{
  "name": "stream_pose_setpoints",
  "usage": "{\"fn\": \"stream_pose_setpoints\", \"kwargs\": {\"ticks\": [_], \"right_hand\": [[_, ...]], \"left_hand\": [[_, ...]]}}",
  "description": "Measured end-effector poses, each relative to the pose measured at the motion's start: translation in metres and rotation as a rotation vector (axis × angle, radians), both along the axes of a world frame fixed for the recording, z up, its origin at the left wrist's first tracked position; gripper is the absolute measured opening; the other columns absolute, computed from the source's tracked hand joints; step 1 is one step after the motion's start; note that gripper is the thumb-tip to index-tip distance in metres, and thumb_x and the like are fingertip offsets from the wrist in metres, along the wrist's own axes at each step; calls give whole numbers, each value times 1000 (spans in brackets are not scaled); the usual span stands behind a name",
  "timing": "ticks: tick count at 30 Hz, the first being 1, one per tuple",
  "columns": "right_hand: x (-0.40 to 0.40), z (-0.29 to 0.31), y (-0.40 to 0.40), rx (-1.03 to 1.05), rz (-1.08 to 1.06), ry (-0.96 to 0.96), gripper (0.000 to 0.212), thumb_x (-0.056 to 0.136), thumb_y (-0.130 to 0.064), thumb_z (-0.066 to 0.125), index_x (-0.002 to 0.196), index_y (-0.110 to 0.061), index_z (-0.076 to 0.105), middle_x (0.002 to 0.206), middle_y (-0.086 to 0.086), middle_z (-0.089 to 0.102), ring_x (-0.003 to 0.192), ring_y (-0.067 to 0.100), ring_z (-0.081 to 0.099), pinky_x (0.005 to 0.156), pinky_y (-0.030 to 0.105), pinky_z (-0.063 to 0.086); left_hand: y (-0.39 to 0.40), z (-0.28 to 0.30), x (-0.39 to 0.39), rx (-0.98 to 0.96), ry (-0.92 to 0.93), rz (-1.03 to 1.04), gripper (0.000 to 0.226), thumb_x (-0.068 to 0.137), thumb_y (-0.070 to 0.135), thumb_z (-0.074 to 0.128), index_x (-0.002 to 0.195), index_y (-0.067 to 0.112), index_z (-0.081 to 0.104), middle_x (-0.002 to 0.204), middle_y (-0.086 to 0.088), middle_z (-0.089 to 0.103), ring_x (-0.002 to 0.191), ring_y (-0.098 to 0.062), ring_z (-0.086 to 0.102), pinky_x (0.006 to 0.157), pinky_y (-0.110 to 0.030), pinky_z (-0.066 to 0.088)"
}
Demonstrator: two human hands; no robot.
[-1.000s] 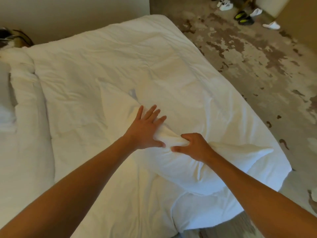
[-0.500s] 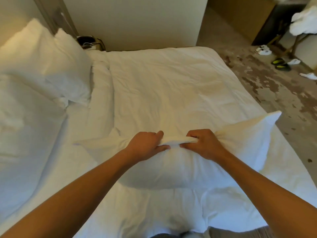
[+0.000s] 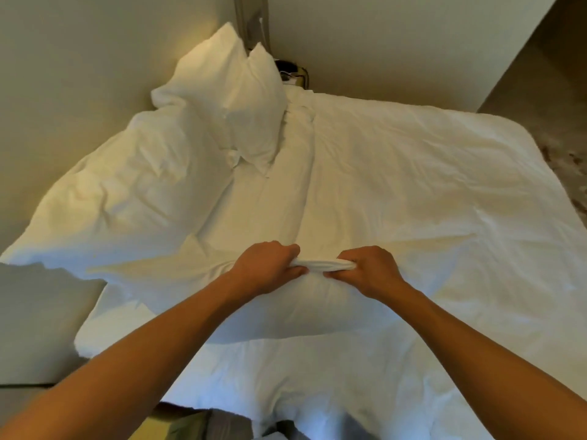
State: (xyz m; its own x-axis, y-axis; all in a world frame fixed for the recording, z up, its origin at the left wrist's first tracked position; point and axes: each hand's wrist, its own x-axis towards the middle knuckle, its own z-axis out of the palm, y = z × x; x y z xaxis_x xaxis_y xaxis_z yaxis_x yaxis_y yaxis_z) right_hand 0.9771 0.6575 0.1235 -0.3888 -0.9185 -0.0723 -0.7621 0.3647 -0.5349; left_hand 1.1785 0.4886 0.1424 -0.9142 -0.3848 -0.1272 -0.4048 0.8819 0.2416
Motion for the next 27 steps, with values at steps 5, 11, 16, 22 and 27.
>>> {"fn": "stream_pose_setpoints", "kwargs": {"ticks": [5,11,16,22,27], "right_hand": [[38,-47,-40,117,54,163,37,88,-67,64,88,-31,76,81,-5,74,74,18,66,61,32,48],[56,-82,-42,73,-109,218,16,94,-32,73,103,-20,78,99,3,68,90,29,67,70,36,50],[45,-77,-36,-6,-259,242,15,96,-28,73,92,-14,73,108,4,66,79,29,61,77,38,49],[30,-64,-37,20,-113,143,21,106,-30,54,93,-14,58,93,4,65,102,26,65,113,40,39],[16,-65,-46,45,-9,-6,31,108,-45,39,90,-21,43,71,-2,57,69,22,62,64,44,52]], "left_hand": [[-33,-61,44,135,-58,96,38,98,60,51,94,23,44,78,-1,55,71,-23,54,63,-32,35],[-46,-110,68,168,-54,177,28,99,34,52,113,11,53,94,-12,69,82,-37,65,65,-38,47],[-62,-99,76,193,-28,212,17,96,25,52,106,14,59,93,-6,66,79,-28,61,64,-34,40],[-68,-86,81,79,-105,237,26,100,29,52,99,10,69,95,-7,64,88,-25,61,74,-39,54],[-67,-75,84,-99,-156,244,28,103,32,49,99,15,71,93,-4,61,89,-25,60,61,-32,38]]}}
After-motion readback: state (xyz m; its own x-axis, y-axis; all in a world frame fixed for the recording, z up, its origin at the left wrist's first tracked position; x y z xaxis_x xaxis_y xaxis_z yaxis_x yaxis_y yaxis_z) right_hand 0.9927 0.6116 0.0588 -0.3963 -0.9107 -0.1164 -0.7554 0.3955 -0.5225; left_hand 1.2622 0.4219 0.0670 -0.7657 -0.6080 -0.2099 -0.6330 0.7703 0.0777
